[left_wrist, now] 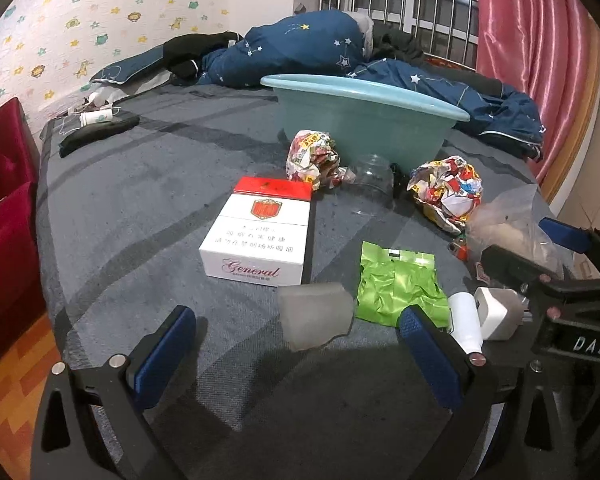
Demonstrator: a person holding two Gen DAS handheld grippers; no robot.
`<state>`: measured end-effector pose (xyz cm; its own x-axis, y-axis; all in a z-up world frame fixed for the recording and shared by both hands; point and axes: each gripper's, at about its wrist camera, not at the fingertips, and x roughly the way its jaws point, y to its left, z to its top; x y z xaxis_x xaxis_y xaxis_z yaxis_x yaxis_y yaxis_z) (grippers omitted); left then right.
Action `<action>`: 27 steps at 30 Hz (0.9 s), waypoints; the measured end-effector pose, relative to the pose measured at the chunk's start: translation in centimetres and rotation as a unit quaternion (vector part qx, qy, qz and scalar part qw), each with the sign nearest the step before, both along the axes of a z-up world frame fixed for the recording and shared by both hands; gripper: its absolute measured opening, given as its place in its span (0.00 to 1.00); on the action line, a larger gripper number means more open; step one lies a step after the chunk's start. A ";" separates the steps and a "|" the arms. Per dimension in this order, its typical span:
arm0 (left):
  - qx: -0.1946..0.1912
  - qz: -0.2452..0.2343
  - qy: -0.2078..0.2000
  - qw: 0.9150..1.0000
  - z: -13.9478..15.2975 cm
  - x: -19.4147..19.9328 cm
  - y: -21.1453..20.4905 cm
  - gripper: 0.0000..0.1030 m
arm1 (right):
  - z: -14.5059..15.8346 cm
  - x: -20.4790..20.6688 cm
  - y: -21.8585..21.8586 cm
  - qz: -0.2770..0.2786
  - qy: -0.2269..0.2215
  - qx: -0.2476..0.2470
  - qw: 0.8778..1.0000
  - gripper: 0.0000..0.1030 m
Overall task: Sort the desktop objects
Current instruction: 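Grasp the frosted plastic piece with the left tool while the right tool grasps the clear plastic bag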
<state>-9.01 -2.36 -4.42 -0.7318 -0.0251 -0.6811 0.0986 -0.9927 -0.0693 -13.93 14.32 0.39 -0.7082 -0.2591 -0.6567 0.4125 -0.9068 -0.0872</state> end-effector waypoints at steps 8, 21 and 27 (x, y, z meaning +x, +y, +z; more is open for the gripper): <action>0.001 0.001 -0.007 1.000 -0.2 -0.3 0.0 1.00 | -0.4 -0.2 -0.3 0.003 -0.002 0.007 1.000 1.00; 0.004 -0.005 -0.016 1.000 -0.6 -0.8 0.2 0.55 | -0.7 0.1 -0.7 0.010 -0.008 0.018 1.000 0.76; 0.008 -0.018 -0.015 1.000 -0.4 -0.5 0.5 0.20 | -0.4 0.7 -0.5 0.025 -0.017 0.012 0.999 0.31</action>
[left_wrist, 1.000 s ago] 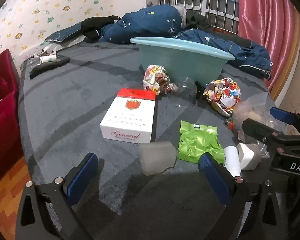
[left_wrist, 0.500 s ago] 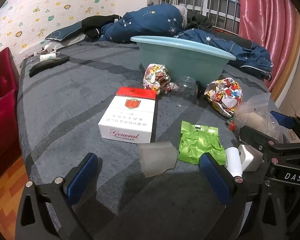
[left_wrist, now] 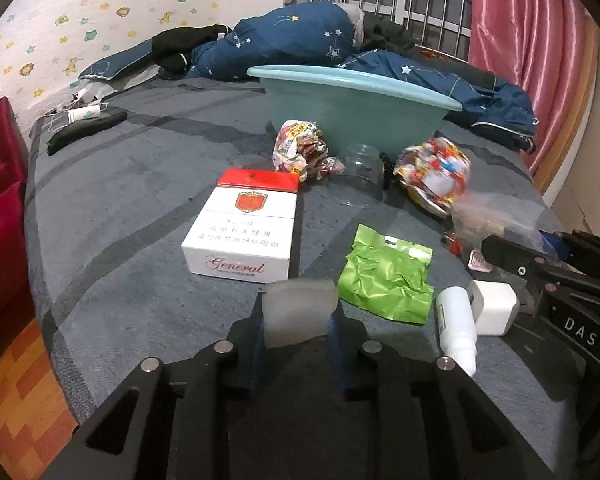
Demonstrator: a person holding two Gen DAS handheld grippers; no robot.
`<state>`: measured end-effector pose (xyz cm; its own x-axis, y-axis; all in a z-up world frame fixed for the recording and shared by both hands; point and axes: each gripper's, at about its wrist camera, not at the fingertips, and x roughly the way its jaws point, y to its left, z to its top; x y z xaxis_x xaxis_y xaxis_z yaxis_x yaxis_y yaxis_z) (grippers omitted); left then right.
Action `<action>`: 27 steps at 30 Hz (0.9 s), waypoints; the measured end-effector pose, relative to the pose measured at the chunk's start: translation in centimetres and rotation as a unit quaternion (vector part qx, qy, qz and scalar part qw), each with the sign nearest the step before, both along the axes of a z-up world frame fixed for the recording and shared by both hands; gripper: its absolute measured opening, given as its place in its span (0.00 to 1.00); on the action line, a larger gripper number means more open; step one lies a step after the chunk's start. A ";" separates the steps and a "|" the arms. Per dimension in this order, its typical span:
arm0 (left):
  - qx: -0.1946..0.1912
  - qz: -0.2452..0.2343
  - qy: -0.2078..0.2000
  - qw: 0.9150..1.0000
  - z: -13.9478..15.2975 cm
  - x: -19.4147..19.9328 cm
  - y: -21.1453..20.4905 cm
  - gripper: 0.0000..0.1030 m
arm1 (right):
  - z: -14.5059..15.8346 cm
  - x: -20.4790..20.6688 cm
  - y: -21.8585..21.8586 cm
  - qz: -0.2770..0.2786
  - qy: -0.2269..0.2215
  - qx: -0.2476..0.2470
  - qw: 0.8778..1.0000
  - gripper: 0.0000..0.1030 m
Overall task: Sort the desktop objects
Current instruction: 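Grasp the frosted plastic piece with the left tool while the right tool grasps the clear plastic bag, then lift the frosted piece and plastic bag and carry them toward the light blue basin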
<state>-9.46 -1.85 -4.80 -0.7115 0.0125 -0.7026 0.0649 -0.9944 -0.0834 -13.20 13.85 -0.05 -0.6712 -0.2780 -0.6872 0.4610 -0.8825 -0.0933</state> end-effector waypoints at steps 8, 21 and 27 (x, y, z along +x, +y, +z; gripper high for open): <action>0.001 -0.004 0.000 1.000 0.6 0.9 0.4 0.11 | 0.6 1.1 0.6 0.004 0.002 -0.005 1.000 0.22; 0.000 -0.010 0.013 1.000 2.6 2.1 1.0 0.11 | 2.1 2.0 2.2 -0.006 0.000 -0.031 1.000 0.22; 0.002 -0.014 0.020 1.000 3.4 2.8 1.6 0.11 | 3.1 2.9 2.9 -0.004 0.010 -0.041 0.999 0.22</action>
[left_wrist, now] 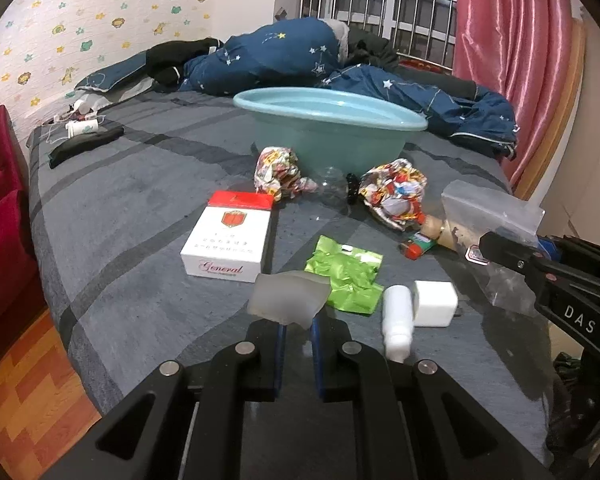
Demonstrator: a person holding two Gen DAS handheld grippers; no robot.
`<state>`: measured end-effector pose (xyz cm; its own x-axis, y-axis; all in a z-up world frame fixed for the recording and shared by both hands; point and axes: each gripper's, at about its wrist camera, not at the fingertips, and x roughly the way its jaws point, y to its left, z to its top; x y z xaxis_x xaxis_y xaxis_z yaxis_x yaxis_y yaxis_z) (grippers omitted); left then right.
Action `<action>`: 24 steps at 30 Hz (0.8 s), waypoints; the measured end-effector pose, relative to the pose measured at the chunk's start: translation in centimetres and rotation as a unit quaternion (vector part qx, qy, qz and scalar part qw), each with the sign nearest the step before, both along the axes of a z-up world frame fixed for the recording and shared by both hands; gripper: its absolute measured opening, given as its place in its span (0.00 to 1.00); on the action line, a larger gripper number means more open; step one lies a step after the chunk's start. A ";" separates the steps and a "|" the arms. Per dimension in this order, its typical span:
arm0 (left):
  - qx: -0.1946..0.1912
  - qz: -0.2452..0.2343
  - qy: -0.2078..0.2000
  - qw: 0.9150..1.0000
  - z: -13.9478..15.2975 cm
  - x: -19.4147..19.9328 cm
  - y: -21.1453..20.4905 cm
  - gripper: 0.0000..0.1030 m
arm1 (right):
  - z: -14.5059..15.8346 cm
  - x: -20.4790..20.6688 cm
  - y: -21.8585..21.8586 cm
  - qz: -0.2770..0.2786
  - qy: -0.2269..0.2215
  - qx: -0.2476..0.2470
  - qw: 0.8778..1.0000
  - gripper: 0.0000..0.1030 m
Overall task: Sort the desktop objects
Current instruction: 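Lift the frosted piece and plastic bag and carry them toward the light blue basin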
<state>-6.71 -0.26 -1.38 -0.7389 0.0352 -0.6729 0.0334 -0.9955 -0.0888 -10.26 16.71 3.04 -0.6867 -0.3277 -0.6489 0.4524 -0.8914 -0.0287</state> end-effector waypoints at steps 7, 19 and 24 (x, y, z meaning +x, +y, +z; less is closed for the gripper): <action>0.002 -0.004 0.005 1.000 1.0 0.4 0.7 0.11 | 1.2 0.8 0.9 -0.005 0.012 -0.014 1.000 0.22; 0.008 -0.020 0.031 0.999 3.6 1.2 1.9 0.11 | 4.2 2.5 2.3 -0.008 0.048 -0.030 0.998 0.22; 0.008 -0.023 0.042 0.999 5.0 1.1 2.4 0.11 | 5.4 2.8 2.8 -0.011 0.057 -0.037 0.998 0.22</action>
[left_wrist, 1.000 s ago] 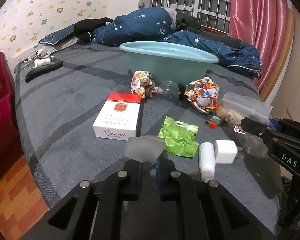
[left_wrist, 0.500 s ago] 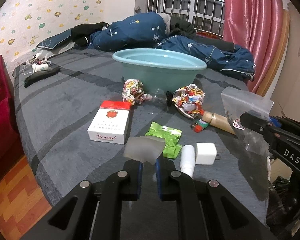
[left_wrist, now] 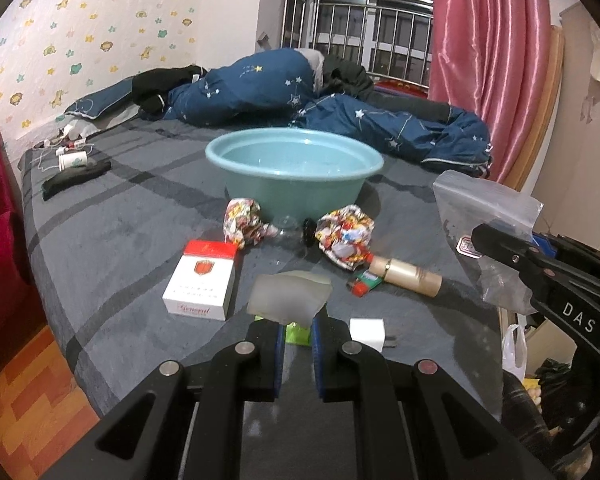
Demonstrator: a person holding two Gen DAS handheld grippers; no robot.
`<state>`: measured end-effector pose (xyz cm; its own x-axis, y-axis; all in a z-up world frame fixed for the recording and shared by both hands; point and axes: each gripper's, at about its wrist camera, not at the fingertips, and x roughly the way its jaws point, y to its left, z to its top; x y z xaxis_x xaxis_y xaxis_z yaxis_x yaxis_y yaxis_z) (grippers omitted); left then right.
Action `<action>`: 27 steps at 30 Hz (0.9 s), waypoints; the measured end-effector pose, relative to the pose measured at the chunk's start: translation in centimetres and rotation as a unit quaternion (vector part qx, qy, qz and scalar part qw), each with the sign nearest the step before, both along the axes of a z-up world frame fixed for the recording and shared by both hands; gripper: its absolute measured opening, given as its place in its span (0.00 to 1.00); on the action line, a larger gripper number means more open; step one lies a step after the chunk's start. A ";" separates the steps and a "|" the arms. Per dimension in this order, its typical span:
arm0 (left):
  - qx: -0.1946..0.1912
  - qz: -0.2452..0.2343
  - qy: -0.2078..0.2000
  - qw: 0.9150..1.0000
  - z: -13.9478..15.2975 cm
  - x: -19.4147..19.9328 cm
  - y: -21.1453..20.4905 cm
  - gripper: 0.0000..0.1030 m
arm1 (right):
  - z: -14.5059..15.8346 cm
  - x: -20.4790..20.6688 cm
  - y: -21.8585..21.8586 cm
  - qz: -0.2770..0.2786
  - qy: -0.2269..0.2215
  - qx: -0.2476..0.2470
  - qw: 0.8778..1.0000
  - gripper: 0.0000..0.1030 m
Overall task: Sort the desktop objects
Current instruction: 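Lift the frosted piece and plastic bag and carry them toward the light blue basin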
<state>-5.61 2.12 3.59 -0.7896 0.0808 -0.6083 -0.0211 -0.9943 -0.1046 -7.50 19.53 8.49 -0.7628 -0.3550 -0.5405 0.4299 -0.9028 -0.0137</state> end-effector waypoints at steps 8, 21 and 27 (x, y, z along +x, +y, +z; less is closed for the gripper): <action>-0.001 -0.007 0.019 1.000 2.0 0.0 0.5 0.12 | 2.0 0.4 0.5 0.000 0.025 -0.004 1.000 0.22; -0.008 -0.017 0.053 0.998 5.6 -1.1 1.0 0.12 | 5.6 -0.1 1.0 0.002 0.059 -0.021 0.998 0.22; -0.010 -0.018 0.069 0.997 7.5 -2.0 0.8 0.12 | 7.0 -1.1 1.3 0.002 0.068 -0.030 0.997 0.22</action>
